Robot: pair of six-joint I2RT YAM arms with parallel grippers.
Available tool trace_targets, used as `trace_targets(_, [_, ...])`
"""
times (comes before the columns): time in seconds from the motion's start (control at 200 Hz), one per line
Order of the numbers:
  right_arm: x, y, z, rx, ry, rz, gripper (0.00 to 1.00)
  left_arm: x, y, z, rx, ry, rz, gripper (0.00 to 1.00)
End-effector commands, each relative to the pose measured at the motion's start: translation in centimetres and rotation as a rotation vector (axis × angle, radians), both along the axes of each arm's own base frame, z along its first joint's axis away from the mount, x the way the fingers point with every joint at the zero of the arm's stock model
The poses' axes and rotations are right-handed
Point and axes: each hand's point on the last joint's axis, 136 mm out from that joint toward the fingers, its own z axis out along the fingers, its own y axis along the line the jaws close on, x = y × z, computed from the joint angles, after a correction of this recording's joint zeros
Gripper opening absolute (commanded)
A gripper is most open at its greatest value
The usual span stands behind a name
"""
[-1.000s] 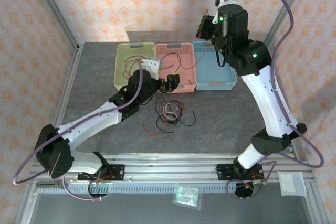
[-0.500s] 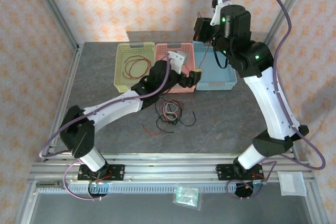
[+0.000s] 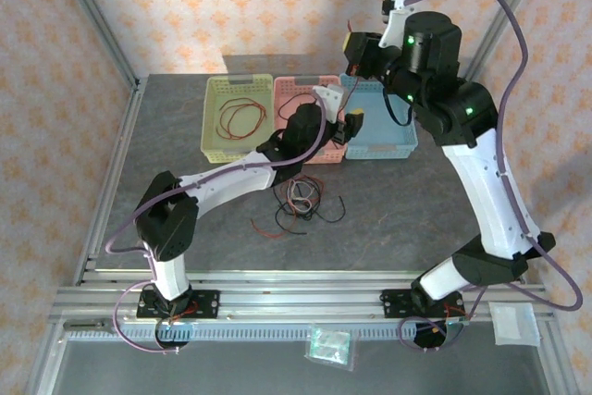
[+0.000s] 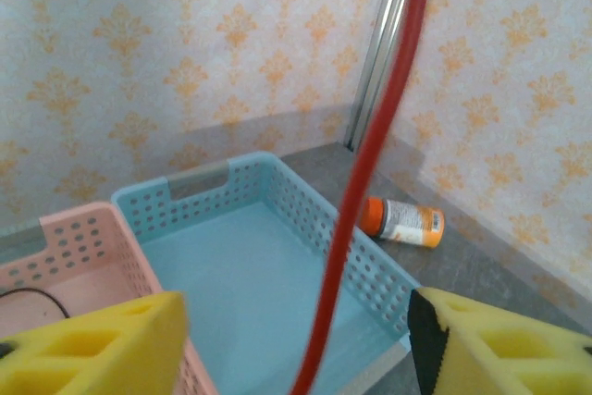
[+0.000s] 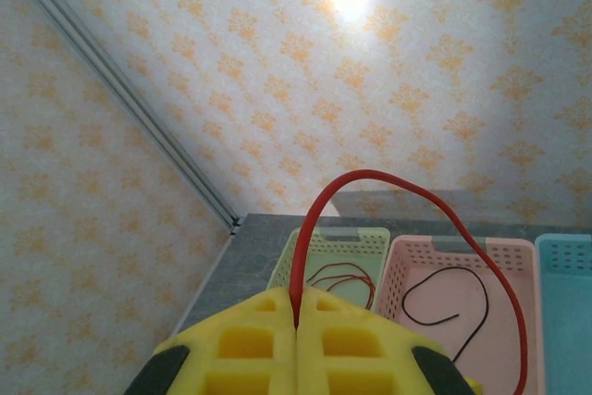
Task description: Untangle the cables
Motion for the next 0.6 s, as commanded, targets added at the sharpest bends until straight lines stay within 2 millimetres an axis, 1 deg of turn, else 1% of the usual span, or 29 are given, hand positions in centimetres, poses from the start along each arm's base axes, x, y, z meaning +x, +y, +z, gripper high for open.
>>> trace_targets(0.0, [-0.6,-0.4,1.2,0.036,-0.033,0.003,0.0,0.4,-0.4,2.2,-0.025,-0.048,-0.004,0.36])
trace_targets(0.04, [-0.5,-0.7,1.2,0.031,-0.033,-0.012,0.0,0.3,-0.5,2.2,-0.021,-0.043,-0.01,0.25])
trace_targets(0.09, [-0.4,-1.1,1.0,0.022,-0.032,-0.037,0.0,0.0,-0.4,2.1,-0.019,-0.038,-0.018,0.16])
trace_targets(0.155, [-0.1,-1.7,0.6,0.008,-0.026,-0.077,0.0,-0.6,-0.2,2.3,-0.022,-0.035,-0.034,0.09])
trace_targets(0.215, [0.2,-2.3,0.2,-0.003,-0.016,-0.112,0.0,-1.3,0.0,2.4,-0.029,-0.031,-0.049,0.05])
trace_targets(0.255, [0.4,-2.4,-0.1,-0.012,-0.01,-0.127,0.0,-1.8,0.2,2.5,-0.032,-0.025,-0.059,0.0])
trace_targets(0.39, [0.5,-2.8,-0.5,-0.018,-0.005,-0.149,0.0,-3.6,1.3,2.8,-0.05,-0.012,-0.087,0.0])
trace_targets(0.481, [0.3,-3.1,-0.4,-0.016,-0.015,-0.157,0.0,-5.0,2.3,3.0,-0.056,0.002,-0.099,0.0])
trace_targets(0.596, [-0.2,-3.6,-0.6,-0.019,-0.03,-0.162,0.13,-7.4,3.0,3.3,-0.062,0.051,-0.164,0.0])
